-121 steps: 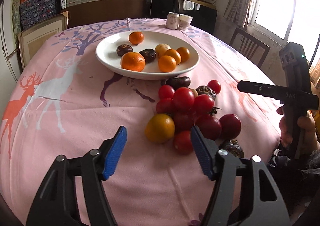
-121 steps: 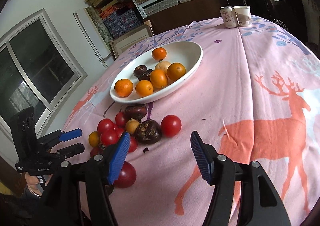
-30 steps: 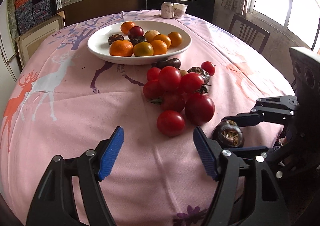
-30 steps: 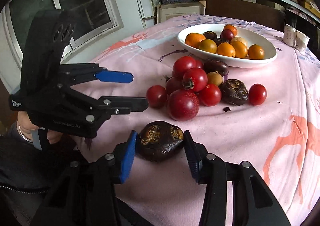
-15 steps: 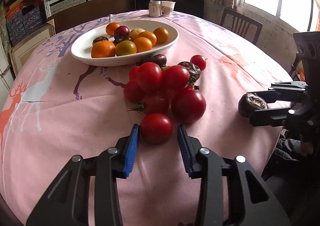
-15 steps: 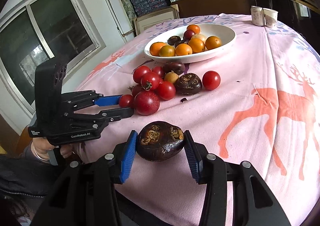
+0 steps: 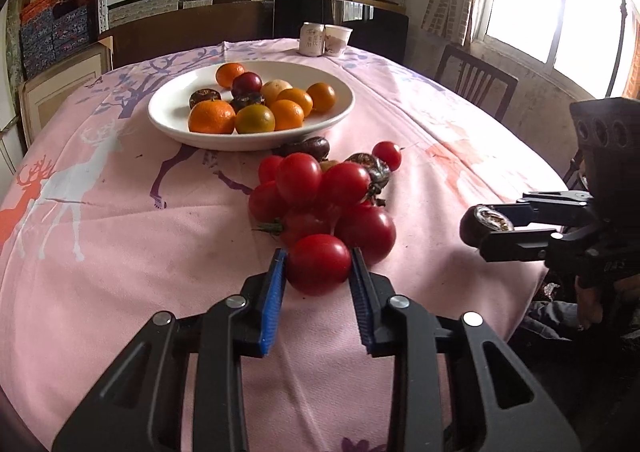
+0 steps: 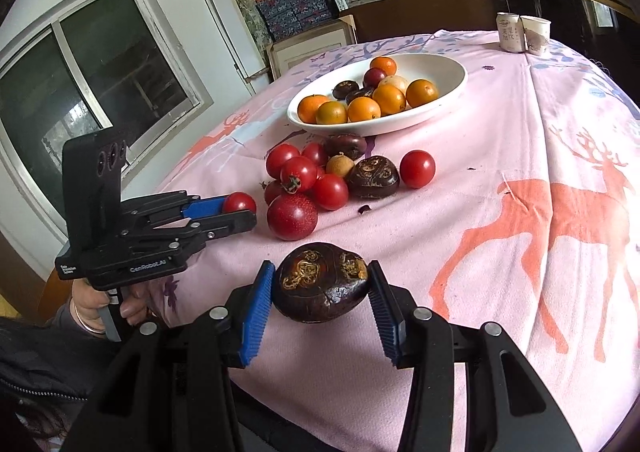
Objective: Organize fruits
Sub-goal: 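Carry both fruits to the white plate and release them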
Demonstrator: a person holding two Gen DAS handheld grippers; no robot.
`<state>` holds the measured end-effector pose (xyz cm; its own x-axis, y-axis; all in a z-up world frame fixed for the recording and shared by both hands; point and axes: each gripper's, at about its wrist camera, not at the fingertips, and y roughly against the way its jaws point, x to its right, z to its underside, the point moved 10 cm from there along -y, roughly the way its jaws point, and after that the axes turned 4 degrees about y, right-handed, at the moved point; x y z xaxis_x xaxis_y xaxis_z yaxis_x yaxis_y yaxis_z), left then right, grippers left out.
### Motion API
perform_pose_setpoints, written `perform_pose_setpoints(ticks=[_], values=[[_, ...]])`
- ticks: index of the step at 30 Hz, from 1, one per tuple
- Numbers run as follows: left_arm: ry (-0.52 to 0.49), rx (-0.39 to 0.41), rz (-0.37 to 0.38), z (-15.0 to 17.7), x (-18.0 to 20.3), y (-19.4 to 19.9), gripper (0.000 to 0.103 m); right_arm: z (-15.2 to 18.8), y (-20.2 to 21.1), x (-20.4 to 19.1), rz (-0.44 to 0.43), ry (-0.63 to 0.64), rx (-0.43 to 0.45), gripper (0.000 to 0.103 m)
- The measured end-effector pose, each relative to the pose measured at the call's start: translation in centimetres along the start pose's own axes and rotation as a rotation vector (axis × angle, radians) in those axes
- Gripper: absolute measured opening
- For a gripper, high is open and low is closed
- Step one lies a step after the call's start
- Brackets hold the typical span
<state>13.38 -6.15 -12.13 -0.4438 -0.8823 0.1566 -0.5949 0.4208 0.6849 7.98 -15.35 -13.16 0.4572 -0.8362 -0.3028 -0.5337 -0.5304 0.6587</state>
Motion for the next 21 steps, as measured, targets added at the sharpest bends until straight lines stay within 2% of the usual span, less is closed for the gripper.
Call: perform_pose_setpoints(ticks=[5,9,12,16,21], values=[[0.024,0.080,0.017,-3.2,-0.2,2.1,0.030,-2.7,0.4,1.4,0.013,-0.017,0.037,0.047],[0.042,0.088,-0.011,-6.2,-1.6,1.2,0.030,-7.0,0.5,3.1,0.018,-0.041,0.090,0.047],[0.061,0.090,-0.020,-9.0,-2.7,-0.1,0.031,-10.9,-0.3,5.3,0.020,-0.097,0.122,0.048],[0.073,0.090,-0.032,-12.8,-3.9,-2.9,0.031,-15.6,-3.2,7.9,0.027,-0.145,0.116,0.048],[0.108,0.037,-0.070,-15.8,-5.9,-7.5,0.031,-19.4,-7.7,10.1,0.078,-0.154,0.104,0.049]])
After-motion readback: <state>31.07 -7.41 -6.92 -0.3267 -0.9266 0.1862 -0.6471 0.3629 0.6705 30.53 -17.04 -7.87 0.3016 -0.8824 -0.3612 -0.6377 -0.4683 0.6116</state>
